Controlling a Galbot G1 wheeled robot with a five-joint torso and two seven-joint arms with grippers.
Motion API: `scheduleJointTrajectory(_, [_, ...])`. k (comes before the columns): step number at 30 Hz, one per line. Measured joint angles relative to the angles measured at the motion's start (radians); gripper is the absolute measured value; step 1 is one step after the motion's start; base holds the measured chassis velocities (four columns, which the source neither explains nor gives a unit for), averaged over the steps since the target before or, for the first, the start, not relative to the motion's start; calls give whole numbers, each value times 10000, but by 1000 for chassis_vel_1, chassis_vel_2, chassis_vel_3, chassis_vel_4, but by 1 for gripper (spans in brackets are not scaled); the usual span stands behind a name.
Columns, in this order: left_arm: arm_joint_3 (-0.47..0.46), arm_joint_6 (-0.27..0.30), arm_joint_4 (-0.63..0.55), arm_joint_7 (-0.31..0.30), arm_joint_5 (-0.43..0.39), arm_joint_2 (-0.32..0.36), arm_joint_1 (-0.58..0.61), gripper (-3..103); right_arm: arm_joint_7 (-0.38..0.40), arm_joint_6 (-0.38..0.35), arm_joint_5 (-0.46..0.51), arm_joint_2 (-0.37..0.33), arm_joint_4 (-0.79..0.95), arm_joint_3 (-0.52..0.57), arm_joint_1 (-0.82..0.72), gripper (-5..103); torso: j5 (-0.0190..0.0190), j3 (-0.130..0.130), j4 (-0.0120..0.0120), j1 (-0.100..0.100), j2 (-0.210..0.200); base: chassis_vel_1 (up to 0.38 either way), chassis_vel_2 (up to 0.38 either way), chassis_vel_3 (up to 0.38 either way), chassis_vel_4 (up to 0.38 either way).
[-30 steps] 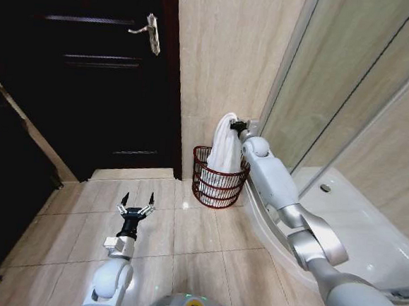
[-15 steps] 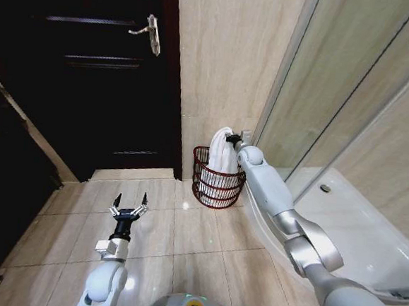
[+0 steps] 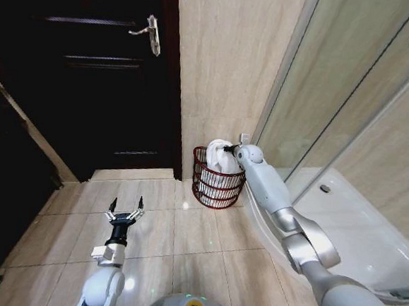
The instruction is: Discard the used towel into the hamper.
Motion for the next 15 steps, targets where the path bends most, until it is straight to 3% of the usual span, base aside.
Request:
scheduleJointTrajectory(4, [-80,-85,101,30,-72,22,10,100,-249,-419,-52,145,-300,85,46,7,0,3,1,2,2,0,0,0,0])
scheduleJointTrajectory(15, [-130,-142,254,54,-126,-4,-53,100,-590,-437,-476,498,-1114,95,-131,7,-1,7,0,3,9,0,0,0,0])
